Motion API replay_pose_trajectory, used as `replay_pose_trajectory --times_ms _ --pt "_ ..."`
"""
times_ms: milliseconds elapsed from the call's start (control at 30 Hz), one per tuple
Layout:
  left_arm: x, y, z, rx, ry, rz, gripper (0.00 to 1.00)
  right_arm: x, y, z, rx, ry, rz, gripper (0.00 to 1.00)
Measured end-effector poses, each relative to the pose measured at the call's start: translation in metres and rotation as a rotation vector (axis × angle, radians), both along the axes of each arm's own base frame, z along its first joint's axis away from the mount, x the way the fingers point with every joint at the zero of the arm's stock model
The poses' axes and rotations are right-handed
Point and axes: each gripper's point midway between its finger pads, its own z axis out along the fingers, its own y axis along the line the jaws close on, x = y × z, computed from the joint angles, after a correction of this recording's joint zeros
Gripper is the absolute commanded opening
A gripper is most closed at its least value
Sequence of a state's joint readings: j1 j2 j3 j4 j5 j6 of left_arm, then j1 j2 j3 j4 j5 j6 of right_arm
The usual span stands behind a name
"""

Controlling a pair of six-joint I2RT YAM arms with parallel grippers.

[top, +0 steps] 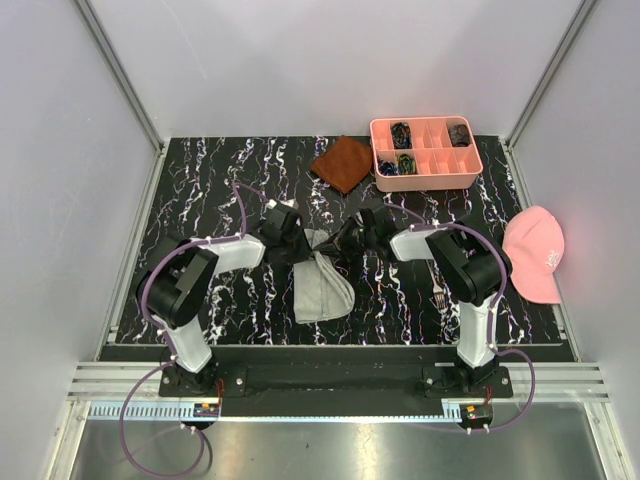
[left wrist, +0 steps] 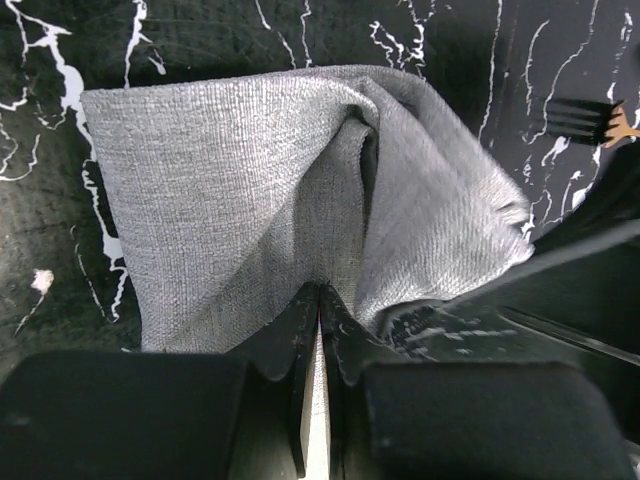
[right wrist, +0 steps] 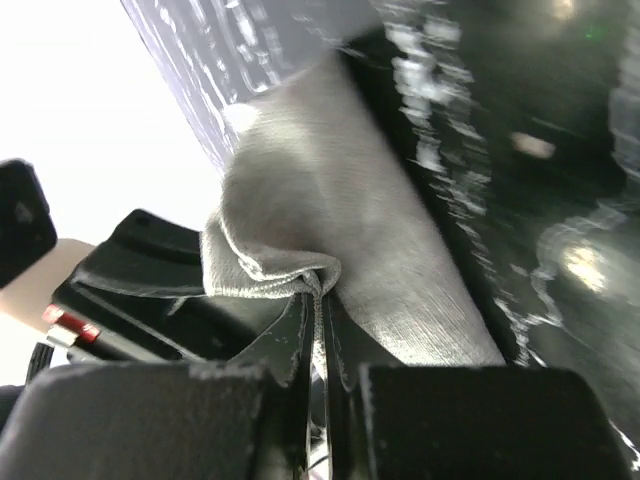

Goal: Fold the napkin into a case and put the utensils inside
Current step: Fold the 2/3-rectangle-folded napkin at the center of the board.

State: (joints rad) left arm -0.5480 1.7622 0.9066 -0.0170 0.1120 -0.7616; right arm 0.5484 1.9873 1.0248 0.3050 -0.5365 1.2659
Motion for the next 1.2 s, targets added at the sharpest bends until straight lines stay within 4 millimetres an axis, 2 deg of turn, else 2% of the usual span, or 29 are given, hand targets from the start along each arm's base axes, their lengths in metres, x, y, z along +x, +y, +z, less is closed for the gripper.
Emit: replay_pose_trajectory --times_ms 133,267,367,567,667,867,1000,1200 --pt "0.000 0.000 0.001 -0.015 -0.022 -0.002 0.13 0.003 -0.003 -0.004 0.047 0.081 -0.110 0.00" --pt "-0.005 0.003 0.004 -0.006 -0.020 -0.006 0.25 0.014 -0.003 0.002 0.083 0.083 -0.182 0.00" --pt "-0.014 0.011 0.014 0.017 -0.009 -0.010 0.25 0.019 -0.003 0.004 0.094 0.082 -0.209 0.00" --pt "-0.023 0.025 0.049 0.028 -0.052 0.017 0.15 0.022 -0.003 0.006 0.105 0.098 -0.238 0.00" --pt "-0.027 0.031 0.042 0.046 -0.036 0.027 0.11 0.023 -0.002 0.006 0.106 0.103 -0.246 0.00" --pt "-0.048 0.049 -0.001 0.120 0.067 0.036 0.08 0.017 0.005 0.005 0.105 0.119 -0.245 0.00" --pt "-0.037 0.042 -0.003 0.092 0.040 0.037 0.07 0.015 0.016 0.012 0.119 0.128 -0.248 0.00" --pt "-0.027 0.033 -0.002 0.050 -0.009 0.033 0.07 0.004 0.044 0.021 0.166 0.160 -0.265 0.00"
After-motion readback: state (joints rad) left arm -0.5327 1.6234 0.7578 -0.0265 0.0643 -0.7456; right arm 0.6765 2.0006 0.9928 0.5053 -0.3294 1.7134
